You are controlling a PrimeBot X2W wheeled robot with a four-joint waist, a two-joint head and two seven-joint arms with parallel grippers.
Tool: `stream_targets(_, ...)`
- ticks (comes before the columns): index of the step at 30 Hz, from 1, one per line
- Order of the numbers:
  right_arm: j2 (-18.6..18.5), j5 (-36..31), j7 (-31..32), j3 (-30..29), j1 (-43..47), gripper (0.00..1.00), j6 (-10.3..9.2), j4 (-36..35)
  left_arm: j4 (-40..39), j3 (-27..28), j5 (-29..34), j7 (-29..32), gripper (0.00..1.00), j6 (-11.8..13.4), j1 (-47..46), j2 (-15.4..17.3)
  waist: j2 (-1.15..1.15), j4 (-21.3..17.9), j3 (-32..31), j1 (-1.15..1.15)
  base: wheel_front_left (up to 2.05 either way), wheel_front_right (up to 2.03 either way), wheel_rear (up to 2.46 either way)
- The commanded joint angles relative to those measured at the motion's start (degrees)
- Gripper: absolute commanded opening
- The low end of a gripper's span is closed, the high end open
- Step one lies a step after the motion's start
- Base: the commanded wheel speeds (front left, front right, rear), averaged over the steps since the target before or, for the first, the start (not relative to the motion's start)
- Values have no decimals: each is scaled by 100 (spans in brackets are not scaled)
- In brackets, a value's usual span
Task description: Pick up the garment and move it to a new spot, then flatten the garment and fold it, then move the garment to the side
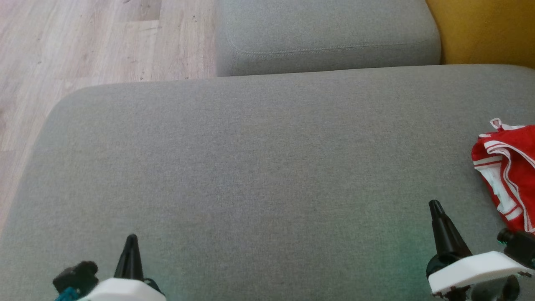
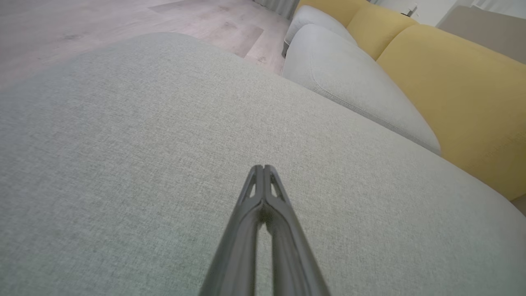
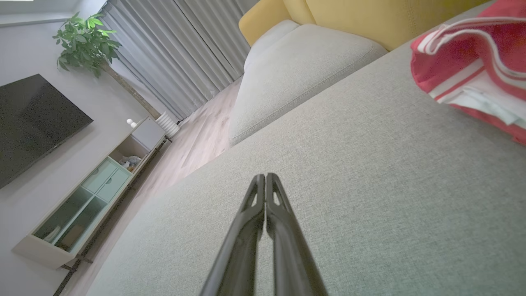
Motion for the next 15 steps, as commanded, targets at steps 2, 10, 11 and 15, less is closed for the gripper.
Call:
stream_targets(2,-117,226,-62,-2,-285,0,-1,-117,-138,229,-161,25,0,-64,-346,31,0,0,2,0,0,0,0)
stream_targets(10,-134,751,-84,-22,-403,0,-1,23,-101,432,-574,123,0,-225,-409,-79,0,-2,13,0,0,0,0)
stream_targets(11,-135,816,-87,-25,-418,0,-1,40,-96,457,-626,135,0,-246,-417,-93,0,-2,14,0,0,0,0)
stream_targets(15,-142,1077,-96,-37,-478,0,-1,111,-75,559,-832,184,0,-326,-449,-149,0,-3,20,0,0,0,0)
